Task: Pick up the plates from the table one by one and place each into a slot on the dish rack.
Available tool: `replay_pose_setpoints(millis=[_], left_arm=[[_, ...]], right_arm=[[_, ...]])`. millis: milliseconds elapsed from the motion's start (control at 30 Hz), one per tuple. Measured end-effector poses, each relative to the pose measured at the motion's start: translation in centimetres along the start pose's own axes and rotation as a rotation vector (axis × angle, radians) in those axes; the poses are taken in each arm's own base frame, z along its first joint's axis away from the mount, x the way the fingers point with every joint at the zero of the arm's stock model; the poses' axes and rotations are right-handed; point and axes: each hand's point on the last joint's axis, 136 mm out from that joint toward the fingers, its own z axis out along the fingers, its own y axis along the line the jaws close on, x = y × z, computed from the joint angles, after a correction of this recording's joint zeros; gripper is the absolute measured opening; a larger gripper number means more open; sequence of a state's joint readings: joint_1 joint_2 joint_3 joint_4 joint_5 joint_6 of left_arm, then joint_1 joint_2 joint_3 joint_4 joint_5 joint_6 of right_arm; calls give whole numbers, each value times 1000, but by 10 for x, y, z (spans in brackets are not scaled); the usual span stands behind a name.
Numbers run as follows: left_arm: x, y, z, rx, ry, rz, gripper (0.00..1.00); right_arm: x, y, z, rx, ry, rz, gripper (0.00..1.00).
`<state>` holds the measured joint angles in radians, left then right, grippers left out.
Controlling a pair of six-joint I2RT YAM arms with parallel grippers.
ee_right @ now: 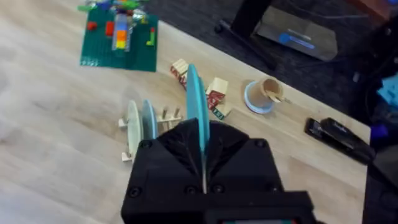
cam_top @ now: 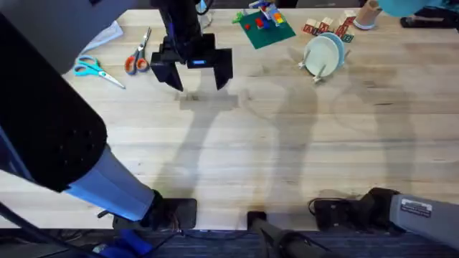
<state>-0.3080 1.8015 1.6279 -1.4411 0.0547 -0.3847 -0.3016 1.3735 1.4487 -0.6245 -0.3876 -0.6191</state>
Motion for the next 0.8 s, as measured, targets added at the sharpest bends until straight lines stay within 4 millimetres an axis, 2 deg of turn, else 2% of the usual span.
replay_pose_setpoints(millis=[333,667,800], left_arm=[[2,1,0,-3,6,0,913],[2,1,0,-3,6,0,913],[1,1,0,-2,6,0,913]], right_arm=[[9,9,5,-53,23,-158,32],[39,3,57,-120,90,-167,32],[47,0,72,-129,100,-166,32]])
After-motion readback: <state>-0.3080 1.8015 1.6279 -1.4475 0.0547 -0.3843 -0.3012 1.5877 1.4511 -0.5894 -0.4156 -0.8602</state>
